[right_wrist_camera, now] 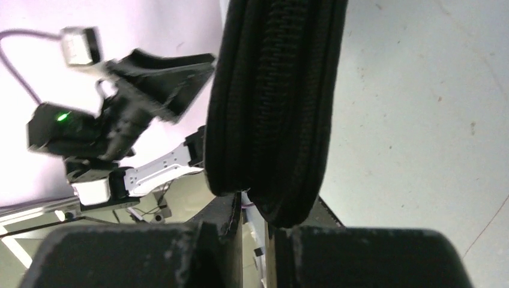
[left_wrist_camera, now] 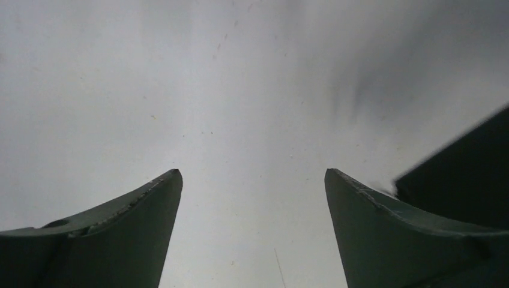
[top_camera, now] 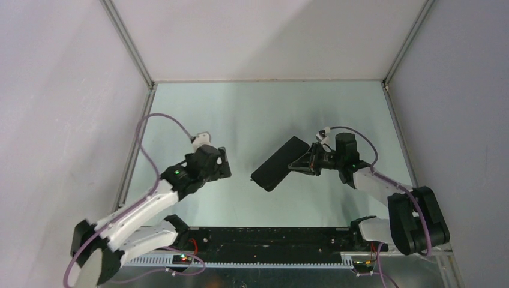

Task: Sort the hair-cutting tools
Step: Reset both arms

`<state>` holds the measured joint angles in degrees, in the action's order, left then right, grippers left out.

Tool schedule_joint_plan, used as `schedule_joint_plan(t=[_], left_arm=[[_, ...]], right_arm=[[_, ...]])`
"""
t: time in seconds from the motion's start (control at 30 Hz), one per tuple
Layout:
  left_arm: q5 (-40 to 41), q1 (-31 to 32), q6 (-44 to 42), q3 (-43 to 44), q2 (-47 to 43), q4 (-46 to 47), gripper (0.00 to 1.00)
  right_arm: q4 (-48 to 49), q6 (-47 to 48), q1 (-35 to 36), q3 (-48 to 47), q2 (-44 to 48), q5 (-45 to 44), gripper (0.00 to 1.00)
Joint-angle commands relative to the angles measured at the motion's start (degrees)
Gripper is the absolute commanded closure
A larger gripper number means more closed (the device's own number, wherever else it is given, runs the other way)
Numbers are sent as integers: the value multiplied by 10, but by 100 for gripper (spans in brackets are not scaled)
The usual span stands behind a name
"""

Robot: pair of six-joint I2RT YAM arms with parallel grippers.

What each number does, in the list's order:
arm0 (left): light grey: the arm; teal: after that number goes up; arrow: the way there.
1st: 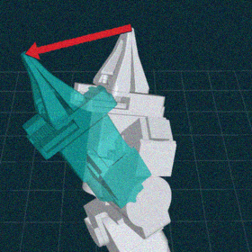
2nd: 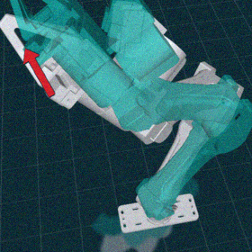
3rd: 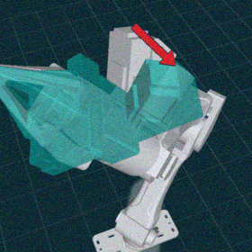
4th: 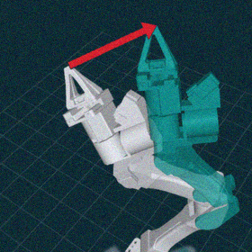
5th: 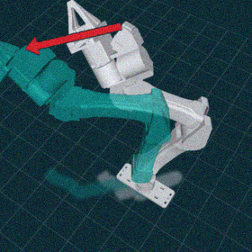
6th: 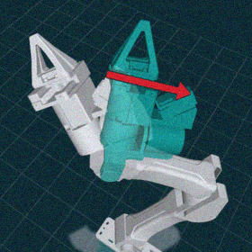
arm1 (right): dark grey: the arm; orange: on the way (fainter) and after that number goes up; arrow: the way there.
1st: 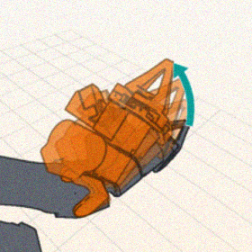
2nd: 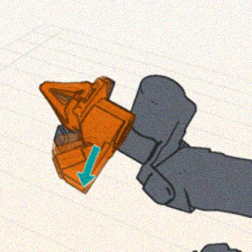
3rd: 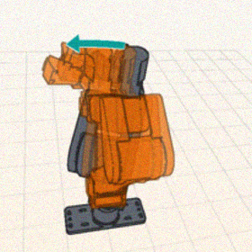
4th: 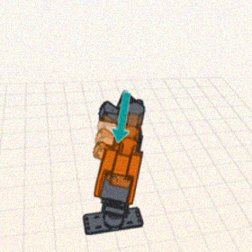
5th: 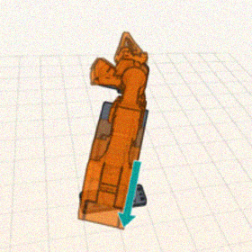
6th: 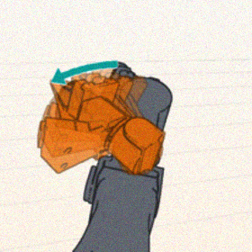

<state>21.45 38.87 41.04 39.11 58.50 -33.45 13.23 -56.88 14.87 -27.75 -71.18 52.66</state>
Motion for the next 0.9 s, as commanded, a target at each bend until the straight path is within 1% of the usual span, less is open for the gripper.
schedule_joint_plan(t=[0.0,0.1,0.13,0.23,0.27,0.3,0.33,0.37,0.4,0.43,0.47,0.5,0.53,0.57,0.6,0.63,0.67,0.73,0.77,0.8,0.83,0.87], left_arm=[[74,-10,-17,17,-118,-40,3],[98,-19,-29,27,-202,-73,0],[115,-21,-32,29,-218,-91,0],[147,-23,-42,36,-291,-123,0],[164,-23,-43,38,-305,-136,0],[173,-23,-47,38,-331,-142,0],[187,-23,-49,38,-343,-151,0],[194,-22,-52,38,-368,-155,0],[207,-23,-54,37,-380,-162,0],[212,-23,-59,37,-401,-165,0],[224,-23,-61,37,-411,-170,0],[229,-23,-66,36,-429,-171,0],[239,-23,-68,37,-438,-172,0],[243,-23,-75,37,-455,-172,0],[253,-23,-78,36,-462,-170,0],[265,-23,-82,37,-478,-170,0],[271,-22,-87,37,-493,-167,0],[284,-23,-96,41,-512,-161,0],[291,-23,-99,45,-519,-157,0],[295,-22,-108,47,-530,-155,0],[300,-22,-113,52,-535,-149,0],[303,-23,-120,56,-543,-147,0]], right_arm=[[37,47,20,-48,-50,-23,97],[52,58,31,-57,-103,-40,90],[51,68,32,-61,-112,-51,84],[19,96,27,-69,-143,-74,76],[-3,113,21,-72,-145,-88,70],[-17,124,17,-73,-143,-97,67],[-49,148,7,-76,-140,-118,56],[-66,159,1,-78,-128,-129,50],[-100,182,-14,-78,-121,-151,21],[-115,204,-23,-79,-98,-175,11],[-162,216,-40,-79,-84,-190,3],[-183,241,-48,-81,-52,-221,2],[-225,253,-61,-82,-32,-237,1],[-246,276,-65,-85,13,-274,1],[-283,286,-71,-88,37,-293,1],[-303,303,-73,-95,86,-332,1],[-339,311,-74,-99,112,-352,1],[-388,328,-76,-117,213,-409,1],[-403,336,-76,-130,236,-447,1],[-429,340,-76,-138,282,-465,1],[-449,348,-76,-155,303,-498,1],[-458,352,-76,-171,343,-512,1]])
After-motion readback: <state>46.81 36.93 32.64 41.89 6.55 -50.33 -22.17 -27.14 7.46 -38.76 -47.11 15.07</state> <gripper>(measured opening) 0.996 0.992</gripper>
